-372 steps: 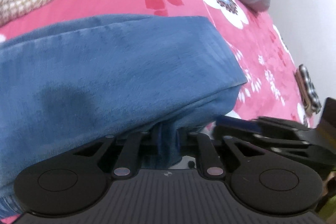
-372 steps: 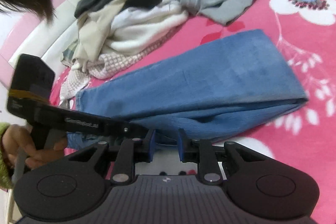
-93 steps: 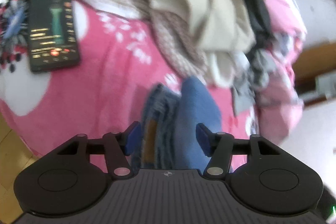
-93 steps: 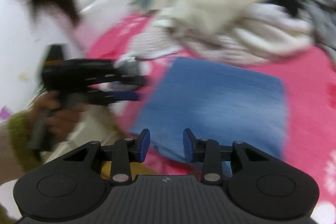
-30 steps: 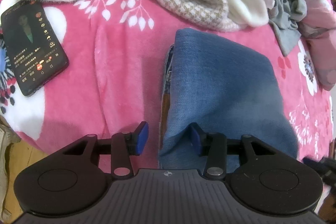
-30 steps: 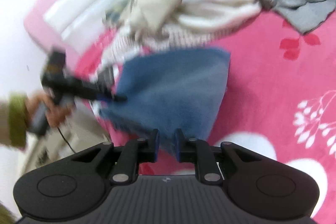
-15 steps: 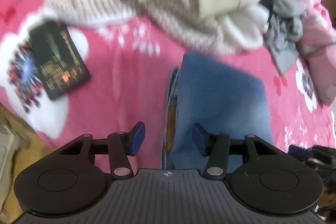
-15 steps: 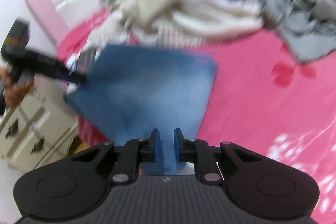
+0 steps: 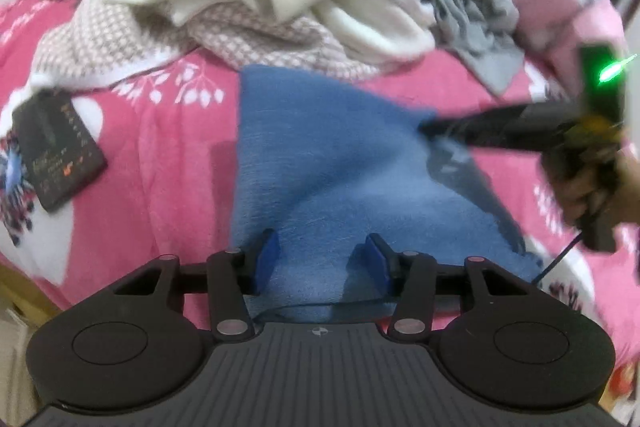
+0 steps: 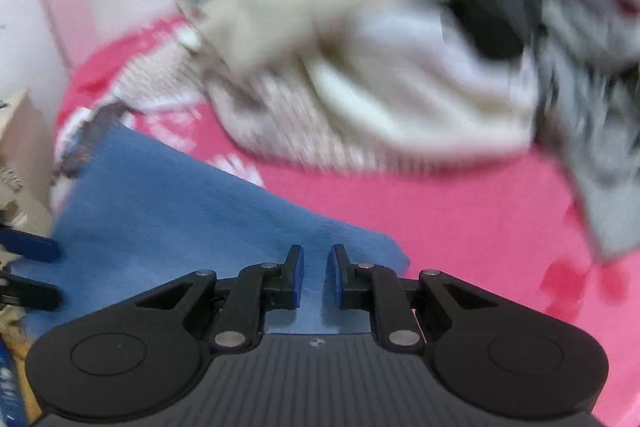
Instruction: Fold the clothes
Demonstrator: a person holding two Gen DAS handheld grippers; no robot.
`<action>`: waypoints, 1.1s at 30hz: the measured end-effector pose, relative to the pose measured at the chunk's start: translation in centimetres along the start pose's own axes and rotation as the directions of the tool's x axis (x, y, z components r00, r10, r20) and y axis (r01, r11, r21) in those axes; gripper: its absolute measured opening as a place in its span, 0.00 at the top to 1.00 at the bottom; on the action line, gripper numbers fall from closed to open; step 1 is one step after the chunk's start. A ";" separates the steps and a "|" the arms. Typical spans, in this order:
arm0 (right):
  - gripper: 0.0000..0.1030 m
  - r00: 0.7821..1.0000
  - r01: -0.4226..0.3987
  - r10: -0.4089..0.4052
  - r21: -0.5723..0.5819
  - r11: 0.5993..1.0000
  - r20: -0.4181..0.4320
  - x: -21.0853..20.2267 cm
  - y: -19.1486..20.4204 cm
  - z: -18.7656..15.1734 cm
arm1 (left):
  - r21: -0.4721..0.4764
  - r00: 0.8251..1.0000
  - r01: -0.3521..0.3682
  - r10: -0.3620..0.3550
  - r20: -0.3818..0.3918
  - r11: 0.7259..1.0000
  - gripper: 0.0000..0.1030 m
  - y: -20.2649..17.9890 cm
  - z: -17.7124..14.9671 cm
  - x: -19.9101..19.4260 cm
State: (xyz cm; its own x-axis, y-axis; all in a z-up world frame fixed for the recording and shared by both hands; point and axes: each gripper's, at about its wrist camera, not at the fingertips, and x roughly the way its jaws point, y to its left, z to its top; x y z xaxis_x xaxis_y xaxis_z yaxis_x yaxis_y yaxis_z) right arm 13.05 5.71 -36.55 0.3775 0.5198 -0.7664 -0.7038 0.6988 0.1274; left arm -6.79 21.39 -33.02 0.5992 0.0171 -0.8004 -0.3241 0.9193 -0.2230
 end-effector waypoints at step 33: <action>0.90 0.992 -0.085 0.107 -0.263 0.961 0.072 1.6 11.4 5.4 | 0.052 0.990 0.078 -0.084 0.112 0.996 0.51 1.7 -1.4 0.3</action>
State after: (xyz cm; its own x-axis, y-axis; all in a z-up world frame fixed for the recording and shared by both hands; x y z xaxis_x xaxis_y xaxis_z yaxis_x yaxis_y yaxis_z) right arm 8.83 17.18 -32.95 0.3424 0.6259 -0.7007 -0.8666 0.4985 0.0219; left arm -8.17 22.38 -34.43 0.7021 -0.0162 -0.7119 -0.2377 0.9371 -0.2557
